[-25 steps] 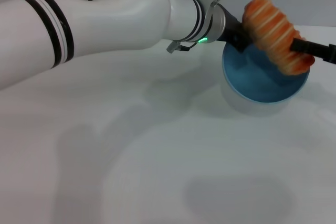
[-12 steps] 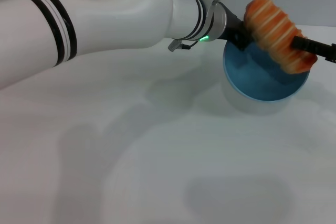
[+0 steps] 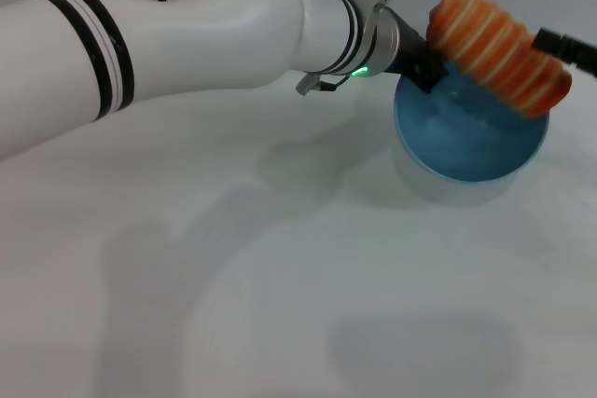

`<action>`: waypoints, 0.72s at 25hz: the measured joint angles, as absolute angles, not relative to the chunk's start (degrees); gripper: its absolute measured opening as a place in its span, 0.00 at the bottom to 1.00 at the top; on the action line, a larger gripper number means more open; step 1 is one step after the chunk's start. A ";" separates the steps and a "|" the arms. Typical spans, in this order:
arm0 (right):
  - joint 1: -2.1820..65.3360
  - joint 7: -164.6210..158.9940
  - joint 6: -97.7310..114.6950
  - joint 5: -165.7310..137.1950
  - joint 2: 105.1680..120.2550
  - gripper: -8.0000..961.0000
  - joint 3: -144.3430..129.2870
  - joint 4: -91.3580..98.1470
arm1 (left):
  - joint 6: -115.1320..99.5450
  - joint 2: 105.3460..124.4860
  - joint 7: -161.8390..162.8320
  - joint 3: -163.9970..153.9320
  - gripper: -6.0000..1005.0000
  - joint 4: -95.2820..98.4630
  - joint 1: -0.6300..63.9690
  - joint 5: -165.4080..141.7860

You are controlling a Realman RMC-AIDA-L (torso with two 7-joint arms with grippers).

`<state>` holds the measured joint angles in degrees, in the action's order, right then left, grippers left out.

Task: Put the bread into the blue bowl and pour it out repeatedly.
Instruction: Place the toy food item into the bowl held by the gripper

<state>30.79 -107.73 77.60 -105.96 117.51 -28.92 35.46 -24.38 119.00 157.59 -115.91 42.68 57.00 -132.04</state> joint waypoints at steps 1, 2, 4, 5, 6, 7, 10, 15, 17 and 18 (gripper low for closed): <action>31.32 -107.75 77.27 -105.67 116.90 0.75 -29.39 33.67 | -24.39 119.00 157.59 -115.91 0.00 42.68 57.01 -132.03; 31.32 -107.75 77.27 -105.67 116.90 0.75 -29.39 33.67 | -24.40 119.00 157.59 -115.91 0.00 42.68 57.05 -132.02; 32.00 -107.75 76.92 -106.04 116.36 0.75 -30.11 31.64 | -24.41 119.00 157.59 -115.91 0.00 42.68 57.10 -132.00; 32.18 -107.74 76.73 -106.14 116.23 0.75 -30.46 31.05 | -24.40 119.00 157.59 -115.91 0.00 42.68 57.09 -131.99; 32.34 -107.76 76.52 -106.17 116.19 0.75 -30.81 30.65 | -24.39 119.00 157.59 -115.91 0.00 42.72 57.07 -131.95; 32.38 -107.78 76.49 -106.14 116.17 0.75 -31.06 30.56 | -24.38 119.00 157.59 -115.91 0.00 42.73 57.03 -131.93; 31.90 -107.88 77.39 -105.03 116.32 0.75 -30.69 31.41 | -24.35 118.98 157.59 -115.91 0.00 42.62 57.03 -131.91; 29.66 -106.60 77.90 -99.21 116.64 0.75 -29.94 32.69 | -24.23 118.91 157.59 -115.91 0.00 42.56 57.03 -131.91; 28.93 -105.45 77.97 -97.71 116.71 0.75 -29.91 33.02 | -23.86 118.85 157.59 -115.91 0.00 42.40 57.01 -131.92; 28.18 -103.76 78.03 -95.86 116.76 0.75 -29.92 33.21 | -23.60 118.79 157.59 -115.91 0.00 42.33 57.01 -131.92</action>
<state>28.18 -103.76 78.03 -95.86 116.76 -29.92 33.21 -23.60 118.79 157.59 -115.91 42.33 57.01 -131.92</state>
